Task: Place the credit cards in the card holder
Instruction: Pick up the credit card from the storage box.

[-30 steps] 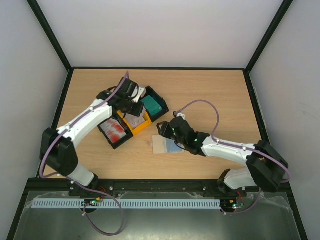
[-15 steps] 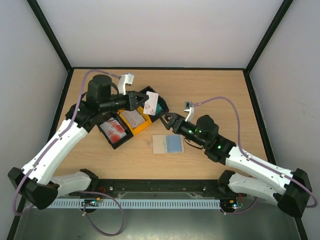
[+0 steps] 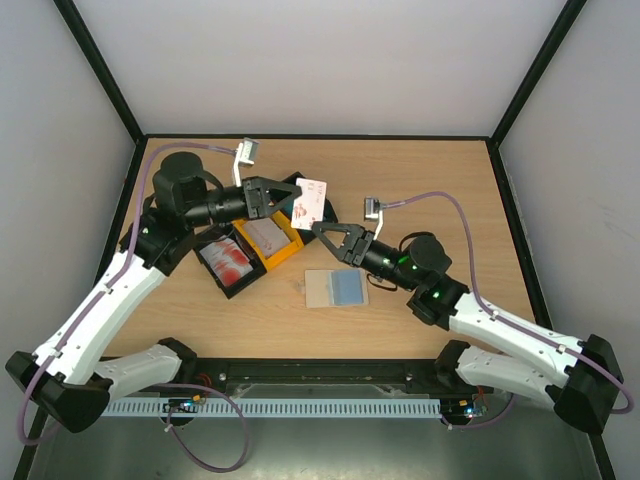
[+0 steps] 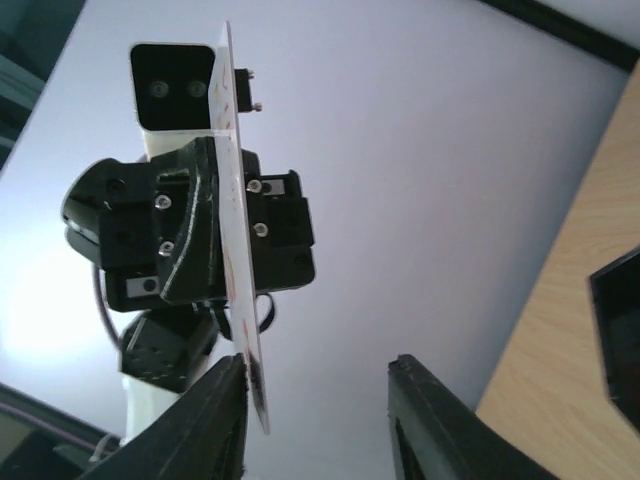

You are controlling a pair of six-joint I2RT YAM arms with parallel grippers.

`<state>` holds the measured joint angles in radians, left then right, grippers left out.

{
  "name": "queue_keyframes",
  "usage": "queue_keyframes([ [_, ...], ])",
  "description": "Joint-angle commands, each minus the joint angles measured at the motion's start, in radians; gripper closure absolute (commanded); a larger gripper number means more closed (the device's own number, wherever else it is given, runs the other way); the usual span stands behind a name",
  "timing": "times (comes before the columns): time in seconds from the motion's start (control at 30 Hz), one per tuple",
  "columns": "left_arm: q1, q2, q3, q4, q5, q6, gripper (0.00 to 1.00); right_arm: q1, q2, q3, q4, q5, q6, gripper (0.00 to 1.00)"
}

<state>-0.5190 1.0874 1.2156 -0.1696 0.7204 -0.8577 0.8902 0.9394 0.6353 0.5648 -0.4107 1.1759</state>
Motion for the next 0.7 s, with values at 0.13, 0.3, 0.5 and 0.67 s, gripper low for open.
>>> queue_keyframes([
  [0.13,-0.003,-0.04,-0.026,0.032,0.048,-0.05,0.98,-0.001,0.015,0.009,0.157,-0.05,0.045,0.8],
  [0.3,-0.003,-0.04,-0.033,0.013,0.053,-0.043,0.85,-0.001,0.013,0.013,0.163,-0.002,0.064,0.98],
  [0.5,-0.004,-0.064,-0.095,0.061,0.071,-0.074,0.76,-0.001,0.01,0.019,0.148,0.047,0.105,0.98],
  [0.67,-0.004,-0.061,-0.116,0.08,0.086,-0.081,0.93,-0.001,0.01,0.02,0.137,0.057,0.114,0.98],
])
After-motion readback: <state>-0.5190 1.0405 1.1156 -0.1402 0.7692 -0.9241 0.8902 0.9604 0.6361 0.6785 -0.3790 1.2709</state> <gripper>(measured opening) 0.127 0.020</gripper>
